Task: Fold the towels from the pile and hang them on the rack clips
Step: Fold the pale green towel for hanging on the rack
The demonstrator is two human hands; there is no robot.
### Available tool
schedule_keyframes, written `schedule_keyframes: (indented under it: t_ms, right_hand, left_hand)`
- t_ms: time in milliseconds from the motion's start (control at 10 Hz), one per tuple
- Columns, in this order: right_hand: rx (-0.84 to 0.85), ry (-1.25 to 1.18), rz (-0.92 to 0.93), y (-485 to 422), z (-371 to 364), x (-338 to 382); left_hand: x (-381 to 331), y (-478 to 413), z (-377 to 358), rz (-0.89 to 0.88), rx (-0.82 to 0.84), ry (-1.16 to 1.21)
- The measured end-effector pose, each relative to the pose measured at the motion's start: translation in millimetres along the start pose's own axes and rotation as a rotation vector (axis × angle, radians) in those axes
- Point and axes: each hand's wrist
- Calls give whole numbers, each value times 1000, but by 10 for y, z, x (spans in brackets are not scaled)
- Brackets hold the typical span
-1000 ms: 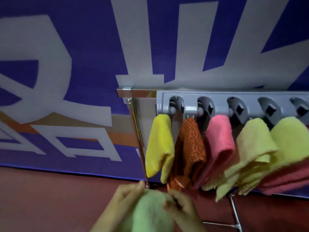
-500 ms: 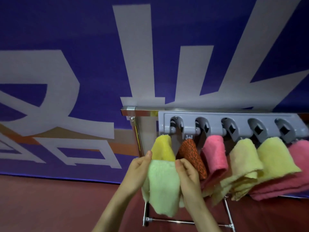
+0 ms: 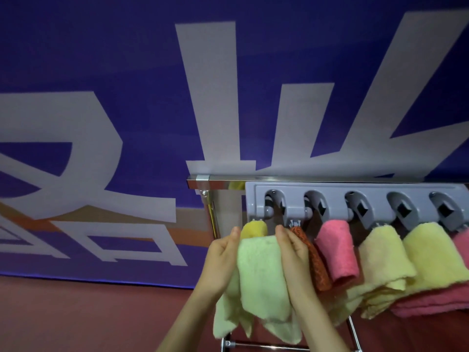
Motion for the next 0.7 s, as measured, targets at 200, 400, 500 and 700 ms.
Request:
schedule_keyframes:
  t_ms: [200, 400, 500, 700]
  right_hand:
    - [37, -94, -52, -179, -301, 314]
    - [-47, -58, -45, -392, -283, 226]
    - [-53, -9, -50, -396, -213, 29]
    - [-24, 8, -76, -427, -248, -37]
  left_hand:
    - [-109, -175, 147, -99, -108, 58]
    - [114, -328, -3, 1, -124, 91]
    - [369, -304, -131, 129, -70, 42]
    - [361, -374, -211, 72, -166, 11]
Point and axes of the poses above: each hand's wrist, its own y-axis away from the middle knuckle, its own z-axis out of the back of the hand, x = y × z, and after that the axes turned 15 degrees about -z, right-handed
